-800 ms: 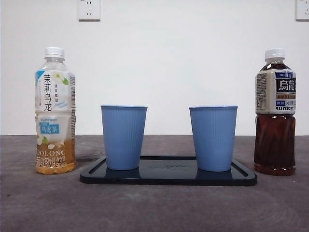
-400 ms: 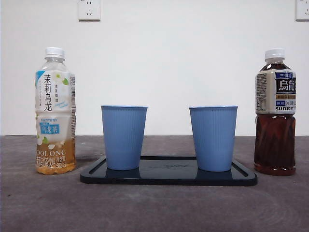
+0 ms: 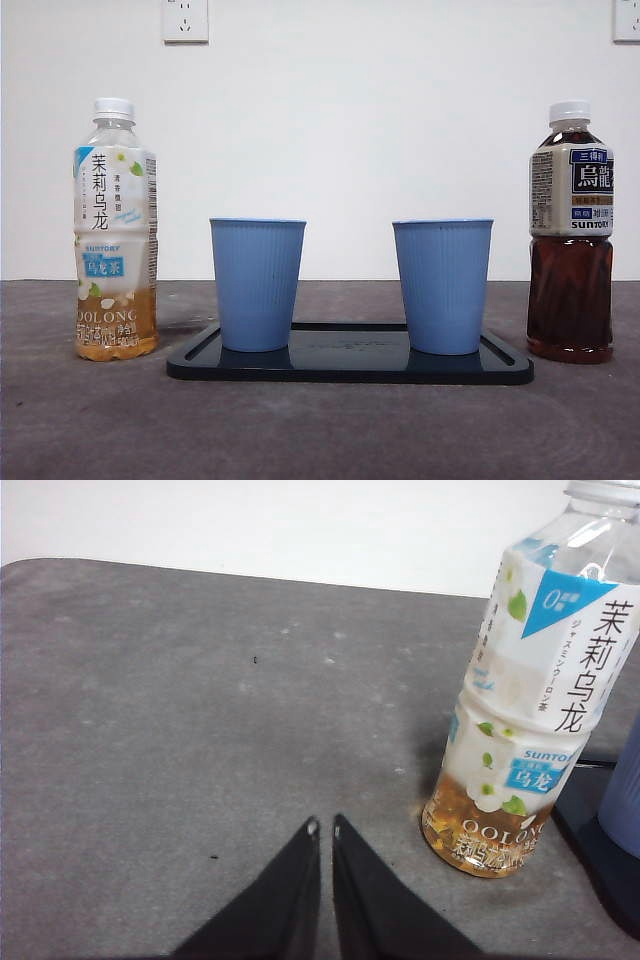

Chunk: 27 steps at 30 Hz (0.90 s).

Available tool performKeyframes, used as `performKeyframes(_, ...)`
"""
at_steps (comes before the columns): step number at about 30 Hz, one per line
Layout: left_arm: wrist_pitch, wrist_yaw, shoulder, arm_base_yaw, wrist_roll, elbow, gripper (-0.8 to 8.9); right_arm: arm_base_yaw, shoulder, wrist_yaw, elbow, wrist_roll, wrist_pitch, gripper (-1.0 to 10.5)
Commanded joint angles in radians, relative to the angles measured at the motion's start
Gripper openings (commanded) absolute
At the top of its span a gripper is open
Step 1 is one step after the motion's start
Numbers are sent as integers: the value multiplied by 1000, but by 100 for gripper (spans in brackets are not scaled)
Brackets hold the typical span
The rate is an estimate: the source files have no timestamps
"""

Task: Pour the drink into the cup

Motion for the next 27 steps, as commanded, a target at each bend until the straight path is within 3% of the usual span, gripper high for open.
performKeyframes(1, -5, -1, -1, 0, 12, -20, 21, 4, 3, -1, 12, -10, 10, 17)
performKeyframes(8, -4, -1, -1, 0, 12, -20, 21, 4, 2, 5, 6, -12, 24, 17)
performKeyframes(9, -4, -1, -1, 0, 12, -20, 21, -7, -5, 29, 3, -17, 38, 16)
performKeyframes(11, -5, -1, -1, 0, 12, -20, 21, -43, -16, 111, -8, -127, 54, 15)
performKeyframes(14, -5, -1, -1, 0, 12, -20, 21, -102, -64, 177, -73, -217, 92, 14)
performKeyframes(21, -5, -1, -1, 0, 12, -20, 21, -192, -243, 405, -411, -247, 391, 14)
performKeyframes(27, -5, -1, -1, 0, 12, -20, 21, -210, -362, 587, -702, -251, 657, 15)
